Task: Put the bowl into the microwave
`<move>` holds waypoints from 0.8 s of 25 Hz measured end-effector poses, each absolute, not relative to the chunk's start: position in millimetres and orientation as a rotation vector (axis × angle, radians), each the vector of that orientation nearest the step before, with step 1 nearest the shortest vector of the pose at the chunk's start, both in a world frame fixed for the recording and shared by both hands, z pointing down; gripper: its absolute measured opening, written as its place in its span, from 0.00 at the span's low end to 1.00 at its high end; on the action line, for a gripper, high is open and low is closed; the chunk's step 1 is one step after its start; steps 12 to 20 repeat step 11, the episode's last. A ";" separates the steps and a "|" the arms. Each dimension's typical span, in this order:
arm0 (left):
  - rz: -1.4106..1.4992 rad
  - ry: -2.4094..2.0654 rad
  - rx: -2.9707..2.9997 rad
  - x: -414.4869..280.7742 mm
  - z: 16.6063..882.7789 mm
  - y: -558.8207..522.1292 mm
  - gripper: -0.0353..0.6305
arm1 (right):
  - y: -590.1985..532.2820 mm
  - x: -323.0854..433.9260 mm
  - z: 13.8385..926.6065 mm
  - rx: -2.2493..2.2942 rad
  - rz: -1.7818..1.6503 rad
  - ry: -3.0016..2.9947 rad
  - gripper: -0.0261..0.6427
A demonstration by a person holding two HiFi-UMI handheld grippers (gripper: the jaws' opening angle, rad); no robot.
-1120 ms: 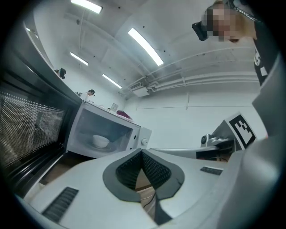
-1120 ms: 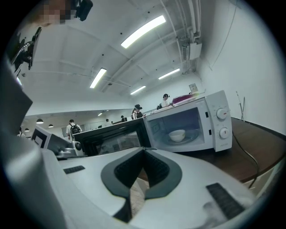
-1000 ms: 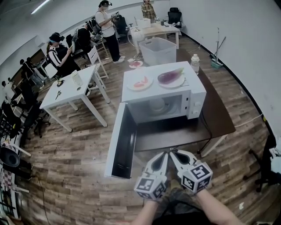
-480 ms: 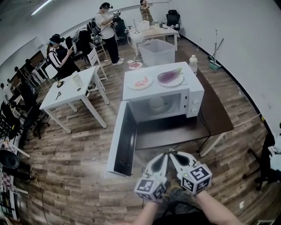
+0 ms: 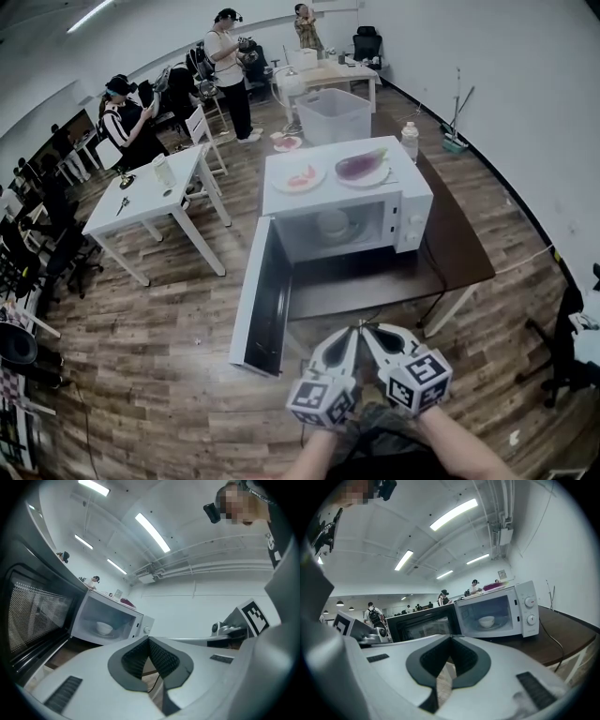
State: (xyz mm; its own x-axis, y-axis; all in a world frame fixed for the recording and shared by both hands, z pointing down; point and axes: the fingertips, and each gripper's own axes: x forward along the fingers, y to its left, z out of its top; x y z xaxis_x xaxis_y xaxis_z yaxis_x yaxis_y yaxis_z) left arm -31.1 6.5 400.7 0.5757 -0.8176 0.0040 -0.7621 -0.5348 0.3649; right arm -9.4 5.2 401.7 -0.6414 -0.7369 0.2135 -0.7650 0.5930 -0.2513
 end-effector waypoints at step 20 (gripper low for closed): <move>-0.261 -1.291 2.475 -35.3 399.8 0.8 0.05 | 0.9 -13.8 403.6 1.284 0.490 -2.708 0.04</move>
